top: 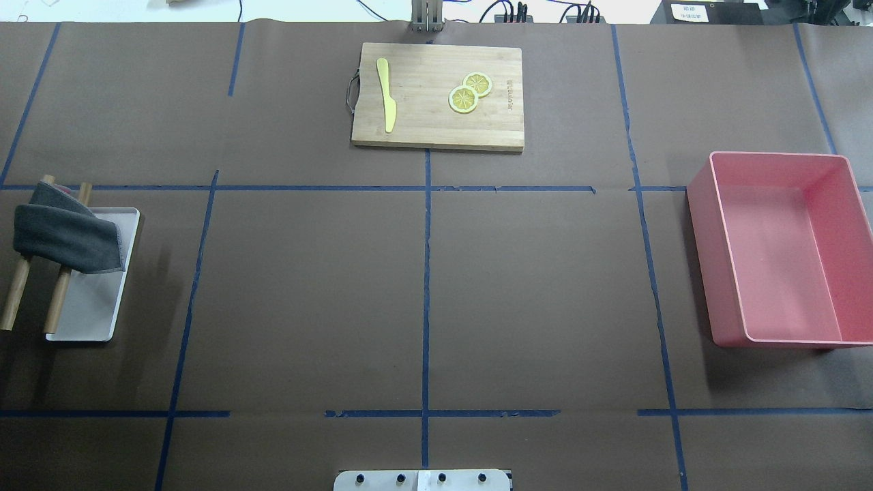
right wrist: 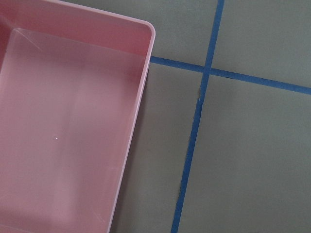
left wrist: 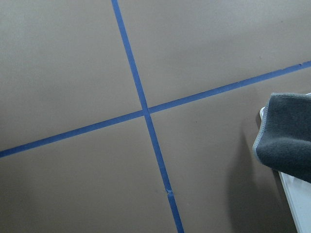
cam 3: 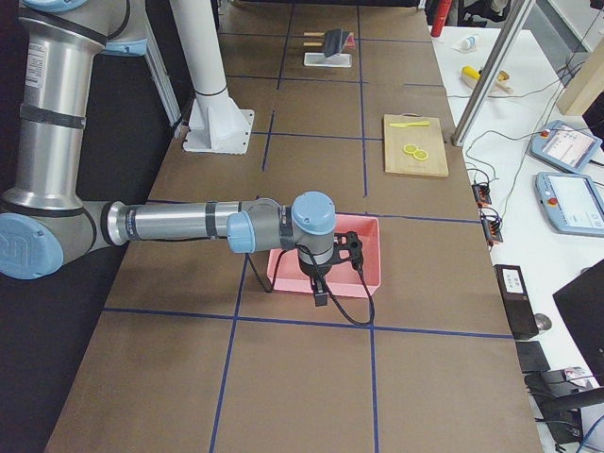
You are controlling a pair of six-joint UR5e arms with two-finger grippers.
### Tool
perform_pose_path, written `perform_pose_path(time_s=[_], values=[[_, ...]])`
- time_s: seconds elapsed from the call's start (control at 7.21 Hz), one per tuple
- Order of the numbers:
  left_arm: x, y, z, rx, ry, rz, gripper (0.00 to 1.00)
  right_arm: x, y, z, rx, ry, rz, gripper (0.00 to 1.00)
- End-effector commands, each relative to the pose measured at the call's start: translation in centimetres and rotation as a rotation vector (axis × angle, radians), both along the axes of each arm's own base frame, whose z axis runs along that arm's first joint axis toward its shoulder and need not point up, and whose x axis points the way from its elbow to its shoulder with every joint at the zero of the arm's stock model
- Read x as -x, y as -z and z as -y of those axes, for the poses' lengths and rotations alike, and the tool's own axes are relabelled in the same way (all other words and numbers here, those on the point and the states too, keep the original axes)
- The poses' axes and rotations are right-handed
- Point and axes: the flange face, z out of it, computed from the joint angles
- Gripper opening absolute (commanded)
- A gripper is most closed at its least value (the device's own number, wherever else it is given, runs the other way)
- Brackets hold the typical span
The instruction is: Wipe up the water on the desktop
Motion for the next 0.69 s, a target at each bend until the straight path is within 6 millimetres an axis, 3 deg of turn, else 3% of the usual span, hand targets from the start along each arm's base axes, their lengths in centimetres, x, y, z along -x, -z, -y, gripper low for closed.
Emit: perform_pose_path(time_s=[0.0,0.42,0.55], values=[[-6.0,2.3,0.1,0.063,0.077,-0.066,1.00,0.3,0.0,0.0,0.000,0.007,0.000,1.00],[-12.1,4.2,-0.4,0.111,0.074,-0.108,1.00,0.8,0.0,0.1,0.000,0.019,-0.003,1.00],[-14.0,6.0,-0.8,0.106,0.080,-0.101,1.00,0.9,-0.1,0.1,0.000,0.022,-0.005,1.00]])
